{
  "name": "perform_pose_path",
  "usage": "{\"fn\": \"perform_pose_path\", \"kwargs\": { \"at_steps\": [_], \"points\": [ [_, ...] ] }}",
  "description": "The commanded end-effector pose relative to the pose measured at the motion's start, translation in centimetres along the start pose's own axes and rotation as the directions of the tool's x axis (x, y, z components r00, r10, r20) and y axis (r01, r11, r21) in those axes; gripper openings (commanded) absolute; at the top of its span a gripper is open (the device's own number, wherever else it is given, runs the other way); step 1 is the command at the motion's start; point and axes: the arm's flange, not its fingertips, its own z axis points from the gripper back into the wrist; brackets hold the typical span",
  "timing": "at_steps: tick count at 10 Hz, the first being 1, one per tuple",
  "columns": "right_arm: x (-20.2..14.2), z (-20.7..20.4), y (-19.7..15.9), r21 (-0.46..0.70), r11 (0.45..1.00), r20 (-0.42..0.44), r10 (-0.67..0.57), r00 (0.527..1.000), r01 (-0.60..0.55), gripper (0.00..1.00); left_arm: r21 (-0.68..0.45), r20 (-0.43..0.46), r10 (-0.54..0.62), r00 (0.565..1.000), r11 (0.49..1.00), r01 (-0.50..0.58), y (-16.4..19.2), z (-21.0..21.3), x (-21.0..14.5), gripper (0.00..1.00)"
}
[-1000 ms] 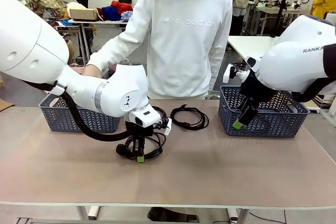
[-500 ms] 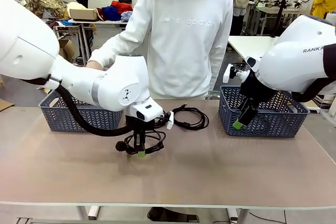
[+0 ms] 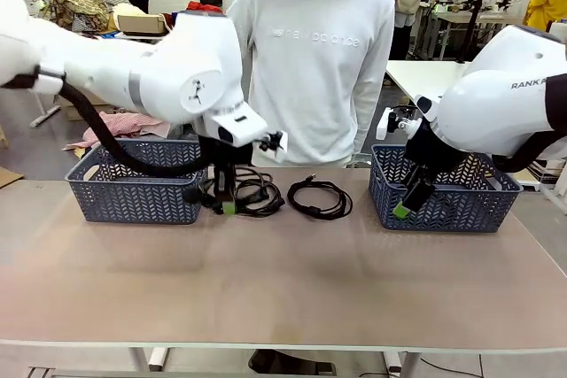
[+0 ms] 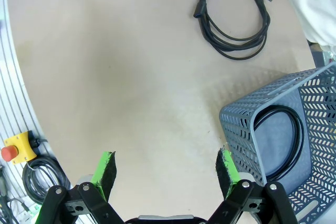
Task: Organize the cables according to human instructions.
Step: Pick up a bundle of cables and place it in the basket indicated by the human.
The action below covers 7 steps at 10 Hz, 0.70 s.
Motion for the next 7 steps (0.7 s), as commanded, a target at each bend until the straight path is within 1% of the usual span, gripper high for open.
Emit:
{"fn": "perform_pose_path", "kwargs": {
  "at_steps": [1, 4, 6, 7],
  "points": [
    [0.0, 0.1, 0.0, -0.007, 1.0, 0.003, -0.008, 1.0, 0.008, 1.0, 0.035, -0.018, -0.016, 1.0, 0.999, 0.017, 2.4, 2.6, -1.8, 0.0],
    [0.0, 0.1, 0.0, -0.007, 1.0, 0.003, -0.008, 1.0, 0.008, 1.0, 0.032, 0.011, -0.012, 1.0, 0.999, 0.012, 5.6, 4.6, -4.6, 0.0],
    [0.0, 0.1, 0.0, -0.007, 1.0, 0.003, -0.008, 1.0, 0.008, 1.0, 0.011, 0.036, 0.039, 0.999, 0.999, -0.04, 7.1, 5.0, -5.6, 0.0],
    [0.0, 0.1, 0.0, -0.007, 1.0, 0.003, -0.008, 1.0, 0.008, 1.0, 0.047, 0.007, 0.013, 1.0, 0.999, -0.013, 5.7, 4.5, -5.0, 0.0]
  ]
}}
